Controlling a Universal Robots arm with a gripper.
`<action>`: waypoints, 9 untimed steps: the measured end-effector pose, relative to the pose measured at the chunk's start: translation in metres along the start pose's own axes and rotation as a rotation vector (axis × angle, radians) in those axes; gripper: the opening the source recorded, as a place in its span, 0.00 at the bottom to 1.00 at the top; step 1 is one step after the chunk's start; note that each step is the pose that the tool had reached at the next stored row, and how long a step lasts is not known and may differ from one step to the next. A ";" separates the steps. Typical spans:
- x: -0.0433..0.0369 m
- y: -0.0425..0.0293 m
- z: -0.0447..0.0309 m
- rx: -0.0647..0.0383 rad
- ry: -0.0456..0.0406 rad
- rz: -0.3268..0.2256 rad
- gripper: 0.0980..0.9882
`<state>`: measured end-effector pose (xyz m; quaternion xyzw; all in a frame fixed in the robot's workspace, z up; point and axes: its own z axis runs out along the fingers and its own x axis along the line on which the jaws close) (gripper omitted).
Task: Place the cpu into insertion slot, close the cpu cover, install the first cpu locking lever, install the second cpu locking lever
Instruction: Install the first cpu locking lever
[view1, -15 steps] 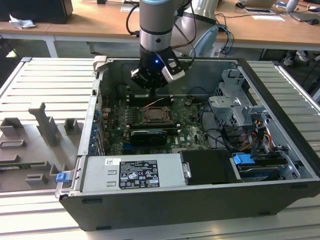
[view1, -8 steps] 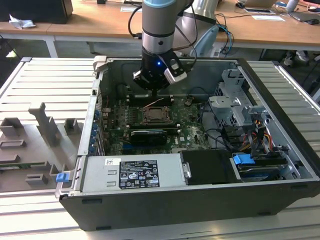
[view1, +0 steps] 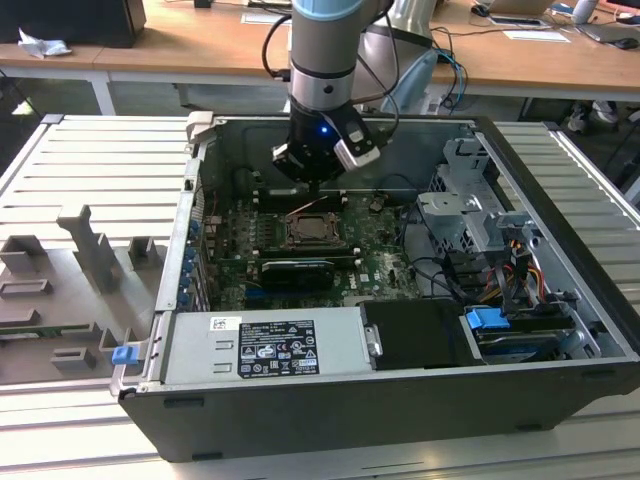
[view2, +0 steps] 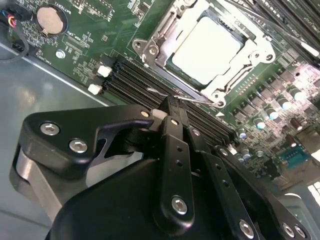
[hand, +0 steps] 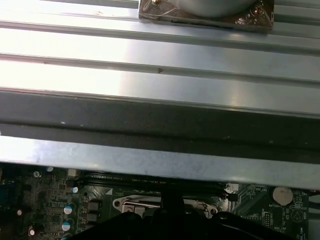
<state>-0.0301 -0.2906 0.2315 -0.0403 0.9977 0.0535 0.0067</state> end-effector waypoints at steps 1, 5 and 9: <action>-0.0018 -0.0002 0.0010 0.000 0.0000 0.000 0.01; -0.0062 -0.0004 0.0049 0.000 0.0000 0.000 0.01; -0.0081 -0.0008 0.0091 0.000 0.0000 0.000 0.01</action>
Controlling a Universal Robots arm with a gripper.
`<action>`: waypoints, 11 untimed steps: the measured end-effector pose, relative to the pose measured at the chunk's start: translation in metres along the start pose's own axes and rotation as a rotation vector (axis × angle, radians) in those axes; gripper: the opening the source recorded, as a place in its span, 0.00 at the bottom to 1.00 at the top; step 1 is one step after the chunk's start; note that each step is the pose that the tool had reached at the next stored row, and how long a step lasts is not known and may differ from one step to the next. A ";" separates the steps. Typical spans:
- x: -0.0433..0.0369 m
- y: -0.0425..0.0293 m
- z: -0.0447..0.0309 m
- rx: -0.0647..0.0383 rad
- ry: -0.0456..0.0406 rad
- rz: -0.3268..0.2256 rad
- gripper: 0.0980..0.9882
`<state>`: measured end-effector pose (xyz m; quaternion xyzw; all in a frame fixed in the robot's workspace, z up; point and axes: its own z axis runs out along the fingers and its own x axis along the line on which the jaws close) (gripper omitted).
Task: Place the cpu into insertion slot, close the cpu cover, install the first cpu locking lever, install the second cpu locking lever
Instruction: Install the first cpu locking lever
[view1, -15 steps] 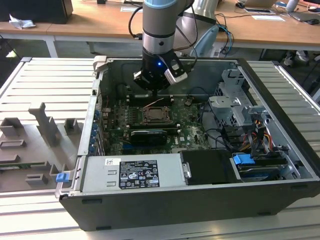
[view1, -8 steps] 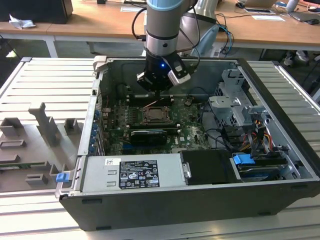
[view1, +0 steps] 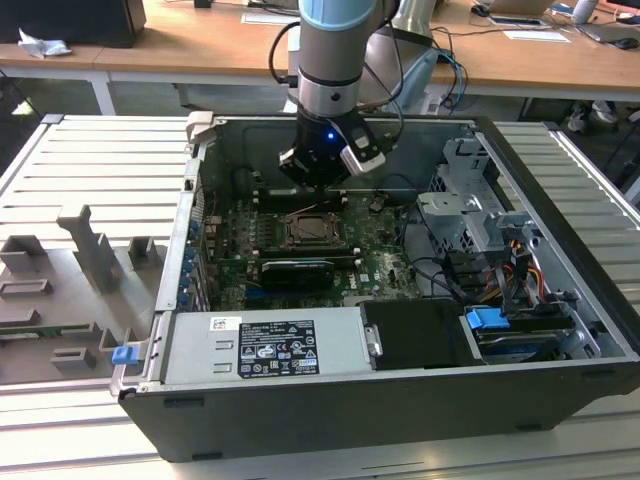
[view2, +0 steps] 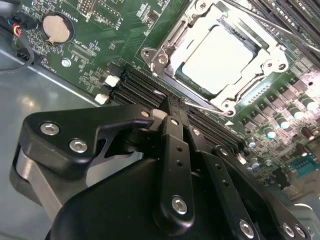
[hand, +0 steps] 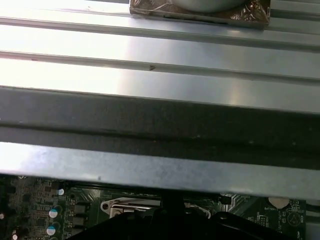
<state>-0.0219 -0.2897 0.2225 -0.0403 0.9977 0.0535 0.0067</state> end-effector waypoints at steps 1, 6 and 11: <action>-0.0001 -0.0001 0.0011 0.000 0.0000 0.000 0.01; -0.0021 -0.0009 0.0079 0.000 0.0000 0.000 0.01; -0.0037 -0.0017 0.0136 0.000 0.0001 0.000 0.01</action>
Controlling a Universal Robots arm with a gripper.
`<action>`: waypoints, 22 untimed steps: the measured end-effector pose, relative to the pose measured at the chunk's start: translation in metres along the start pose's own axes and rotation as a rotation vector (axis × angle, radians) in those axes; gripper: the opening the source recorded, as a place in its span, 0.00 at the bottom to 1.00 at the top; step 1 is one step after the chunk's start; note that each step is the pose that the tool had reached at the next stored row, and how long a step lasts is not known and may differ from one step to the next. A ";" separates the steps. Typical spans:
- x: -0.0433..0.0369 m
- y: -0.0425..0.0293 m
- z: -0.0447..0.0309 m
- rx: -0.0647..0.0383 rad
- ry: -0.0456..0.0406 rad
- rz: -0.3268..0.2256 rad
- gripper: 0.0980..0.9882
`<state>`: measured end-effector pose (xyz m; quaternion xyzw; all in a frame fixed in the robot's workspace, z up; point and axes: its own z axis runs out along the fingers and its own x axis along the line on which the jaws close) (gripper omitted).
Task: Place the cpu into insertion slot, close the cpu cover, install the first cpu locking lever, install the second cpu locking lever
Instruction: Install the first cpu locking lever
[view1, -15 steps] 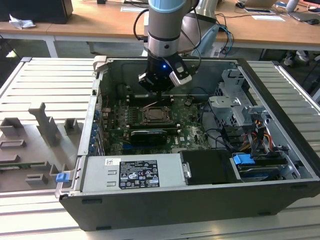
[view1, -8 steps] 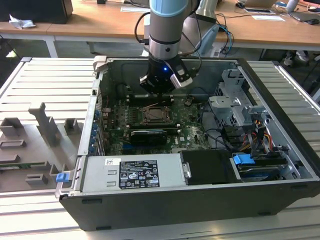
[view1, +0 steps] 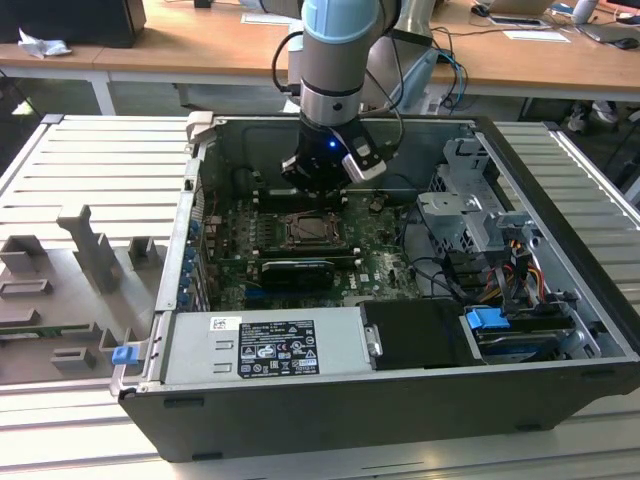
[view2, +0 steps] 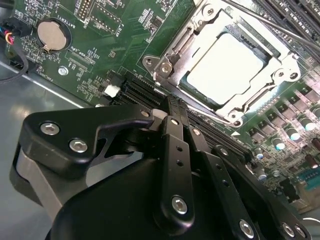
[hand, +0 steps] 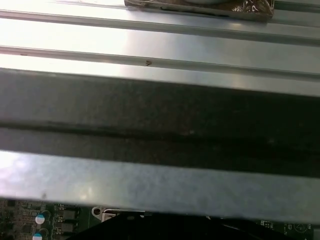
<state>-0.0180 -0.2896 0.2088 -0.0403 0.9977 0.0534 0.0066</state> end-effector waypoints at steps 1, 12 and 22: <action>-0.0003 -0.0002 0.0014 0.000 0.0000 0.000 0.01; -0.0013 -0.0007 0.0053 0.001 0.0000 0.000 0.01; -0.0017 -0.0009 0.0072 0.011 0.0008 0.000 0.01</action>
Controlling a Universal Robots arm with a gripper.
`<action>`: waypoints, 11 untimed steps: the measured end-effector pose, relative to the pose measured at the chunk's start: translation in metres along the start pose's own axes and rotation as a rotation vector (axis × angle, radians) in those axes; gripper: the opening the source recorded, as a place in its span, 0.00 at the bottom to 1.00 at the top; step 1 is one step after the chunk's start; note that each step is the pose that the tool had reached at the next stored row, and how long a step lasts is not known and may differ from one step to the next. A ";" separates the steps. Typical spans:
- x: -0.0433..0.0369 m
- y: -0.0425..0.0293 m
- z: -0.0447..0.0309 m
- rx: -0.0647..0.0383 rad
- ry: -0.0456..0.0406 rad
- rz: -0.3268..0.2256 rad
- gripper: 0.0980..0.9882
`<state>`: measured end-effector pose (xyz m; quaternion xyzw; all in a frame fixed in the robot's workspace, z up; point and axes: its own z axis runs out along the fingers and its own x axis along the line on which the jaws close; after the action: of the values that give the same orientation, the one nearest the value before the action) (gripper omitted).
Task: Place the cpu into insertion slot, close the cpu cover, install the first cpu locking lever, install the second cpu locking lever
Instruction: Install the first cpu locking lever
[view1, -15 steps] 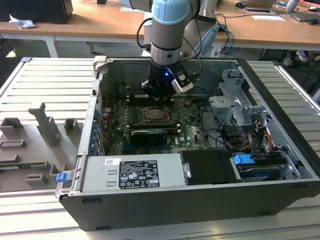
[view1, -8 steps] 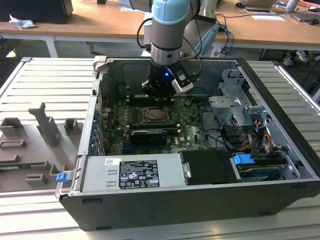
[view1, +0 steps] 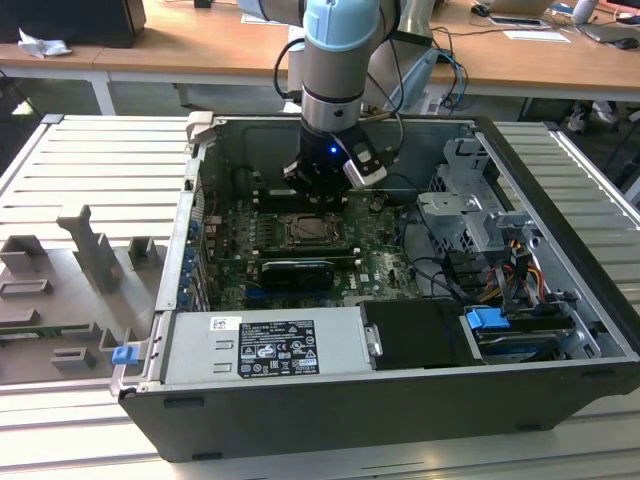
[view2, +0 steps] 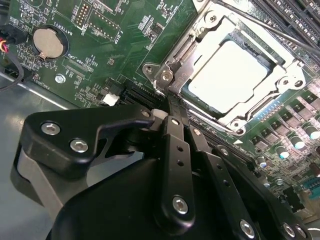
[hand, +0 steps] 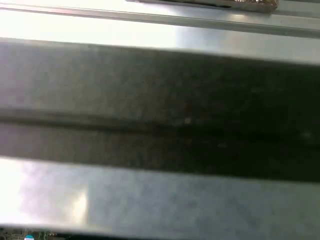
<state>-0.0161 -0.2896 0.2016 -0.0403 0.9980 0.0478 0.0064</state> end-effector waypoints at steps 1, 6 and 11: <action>-0.0001 0.0002 -0.0022 -0.001 -0.0003 0.000 0.01; 0.0001 -0.0027 -0.0121 0.000 0.0001 0.000 0.01; 0.0003 -0.0053 -0.0123 0.000 0.0000 0.000 0.01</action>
<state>-0.0161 -0.2961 0.2133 -0.0403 0.9980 0.0480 0.0065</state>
